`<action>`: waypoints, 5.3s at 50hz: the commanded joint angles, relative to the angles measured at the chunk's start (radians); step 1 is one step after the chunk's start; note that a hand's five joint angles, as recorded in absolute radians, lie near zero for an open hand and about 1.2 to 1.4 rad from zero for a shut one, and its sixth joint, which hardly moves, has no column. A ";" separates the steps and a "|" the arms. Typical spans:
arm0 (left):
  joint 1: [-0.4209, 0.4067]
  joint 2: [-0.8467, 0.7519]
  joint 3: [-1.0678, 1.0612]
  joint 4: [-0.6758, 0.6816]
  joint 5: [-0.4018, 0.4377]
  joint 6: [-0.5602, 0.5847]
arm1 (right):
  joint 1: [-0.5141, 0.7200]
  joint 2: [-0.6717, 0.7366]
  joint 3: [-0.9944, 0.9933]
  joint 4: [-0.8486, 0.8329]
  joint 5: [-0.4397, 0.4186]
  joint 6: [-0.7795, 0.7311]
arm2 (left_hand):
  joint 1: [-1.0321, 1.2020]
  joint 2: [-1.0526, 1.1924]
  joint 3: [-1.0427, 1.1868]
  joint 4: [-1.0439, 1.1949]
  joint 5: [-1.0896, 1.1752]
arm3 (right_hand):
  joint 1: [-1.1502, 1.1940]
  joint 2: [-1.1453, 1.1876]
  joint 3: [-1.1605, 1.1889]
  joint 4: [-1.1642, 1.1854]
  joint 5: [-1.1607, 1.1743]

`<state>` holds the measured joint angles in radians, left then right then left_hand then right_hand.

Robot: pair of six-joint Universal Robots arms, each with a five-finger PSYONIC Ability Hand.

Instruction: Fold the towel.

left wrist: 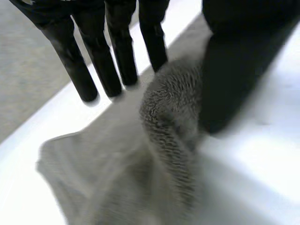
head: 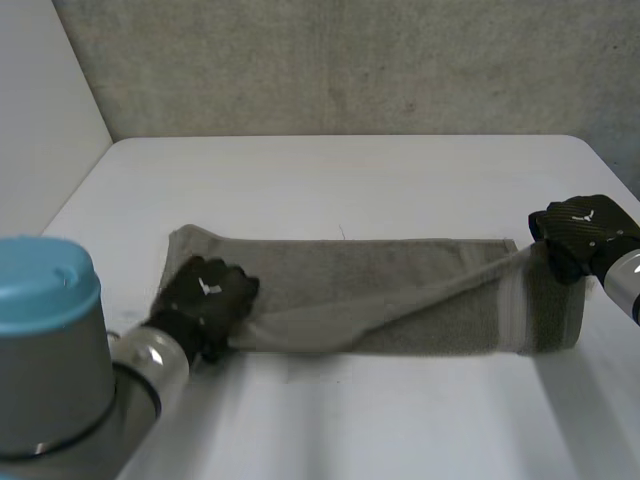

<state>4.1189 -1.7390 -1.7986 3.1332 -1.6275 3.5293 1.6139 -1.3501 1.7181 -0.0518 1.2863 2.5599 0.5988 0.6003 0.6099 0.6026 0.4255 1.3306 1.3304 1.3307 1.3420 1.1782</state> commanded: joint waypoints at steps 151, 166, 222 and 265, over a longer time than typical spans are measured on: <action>0.348 -0.356 1.138 0.263 0.005 -0.544 | 0.228 0.368 -1.234 0.012 0.219 0.261 | 0.798 0.796 0.786 0.794 0.796 | 0.066 0.066 0.066 0.054 0.043; 0.368 -0.390 0.516 0.441 0.129 -0.533 | 0.216 0.417 -0.640 -0.026 0.050 0.005 | 0.798 0.796 0.786 0.794 0.796 | 0.066 0.066 0.066 0.054 0.043; 0.439 -0.376 0.310 0.274 0.210 -0.145 | 0.138 0.442 -0.531 0.072 0.169 -0.095 | 0.798 0.796 0.786 0.794 0.796 | 0.066 0.066 0.066 0.054 0.043; 0.363 -0.220 0.319 0.235 0.110 -0.250 | 0.184 0.250 -0.469 0.113 0.263 0.072 | -0.424 -0.426 -0.435 -0.428 -0.426 | -1.156 -1.156 -1.156 -1.168 -1.178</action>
<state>4.4732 -2.0757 -1.3361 3.3665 -1.5190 3.2937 1.8011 -0.9685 1.0410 0.0677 1.5949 2.6331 0.1725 0.1662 0.1661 0.1672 0.0286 0.2299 0.2483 0.2443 0.2577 0.0561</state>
